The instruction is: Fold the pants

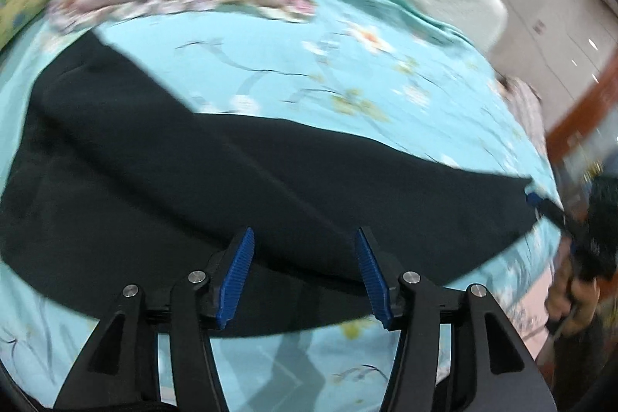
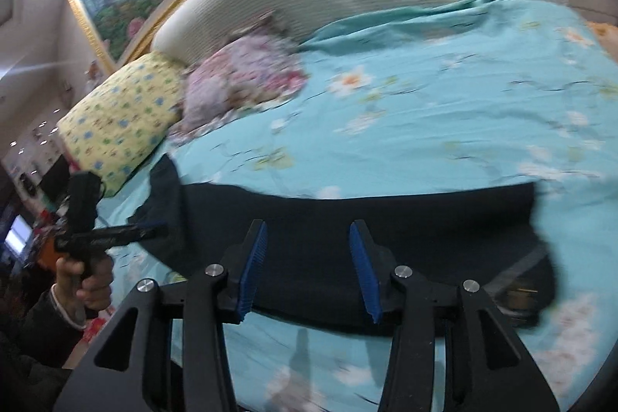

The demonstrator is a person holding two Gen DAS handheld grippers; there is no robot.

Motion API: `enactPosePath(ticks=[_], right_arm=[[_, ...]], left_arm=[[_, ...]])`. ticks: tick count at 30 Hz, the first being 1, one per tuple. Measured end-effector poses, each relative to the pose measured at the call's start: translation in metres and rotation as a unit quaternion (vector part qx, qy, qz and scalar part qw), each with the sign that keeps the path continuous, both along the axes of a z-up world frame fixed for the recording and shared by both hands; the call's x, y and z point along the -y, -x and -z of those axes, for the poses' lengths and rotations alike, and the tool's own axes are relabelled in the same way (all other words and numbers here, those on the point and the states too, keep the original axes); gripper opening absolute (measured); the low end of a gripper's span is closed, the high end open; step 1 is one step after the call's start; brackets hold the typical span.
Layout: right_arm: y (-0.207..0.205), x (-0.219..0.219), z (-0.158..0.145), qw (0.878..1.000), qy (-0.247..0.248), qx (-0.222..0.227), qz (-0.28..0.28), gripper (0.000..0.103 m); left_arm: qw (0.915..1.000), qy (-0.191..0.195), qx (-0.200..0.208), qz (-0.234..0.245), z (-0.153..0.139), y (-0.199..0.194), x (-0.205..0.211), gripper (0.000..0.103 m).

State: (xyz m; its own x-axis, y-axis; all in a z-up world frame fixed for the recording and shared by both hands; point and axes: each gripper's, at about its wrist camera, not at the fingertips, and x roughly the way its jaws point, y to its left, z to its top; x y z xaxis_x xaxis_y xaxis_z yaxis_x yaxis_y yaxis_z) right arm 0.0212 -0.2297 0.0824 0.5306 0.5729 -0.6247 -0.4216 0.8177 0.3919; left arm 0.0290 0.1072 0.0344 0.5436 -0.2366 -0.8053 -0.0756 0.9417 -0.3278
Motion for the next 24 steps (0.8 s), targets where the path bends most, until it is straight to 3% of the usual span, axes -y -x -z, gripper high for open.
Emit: enactPosePath(ticks=[5,13,20,24], right_arm=[[-0.007,-0.05,0.013,0.998,-0.002,-0.015,-0.059,0.047],[-0.018,-0.139,0.028,0.985,0.005,-0.036,-0.166,0.047],[-0.029,-0.202,0.038,0.968,0.0,-0.051,-0.246,0.047],[-0.034,-0.223,0.048,0.96,0.011,-0.065,-0.272,0.047]], left_arm=[[0.9981,-0.006,-0.017,-0.059,-0.006,-0.011,-0.035,0.056],[0.9906,-0.032,-0.051,-0.123,-0.031,-0.055,-0.065,0.066],[0.9739,-0.06,-0.157,-0.153,-0.002,-0.108,-0.086,0.066],[0.968,-0.075,-0.185,-0.151,0.015,-0.115,-0.085,0.066]])
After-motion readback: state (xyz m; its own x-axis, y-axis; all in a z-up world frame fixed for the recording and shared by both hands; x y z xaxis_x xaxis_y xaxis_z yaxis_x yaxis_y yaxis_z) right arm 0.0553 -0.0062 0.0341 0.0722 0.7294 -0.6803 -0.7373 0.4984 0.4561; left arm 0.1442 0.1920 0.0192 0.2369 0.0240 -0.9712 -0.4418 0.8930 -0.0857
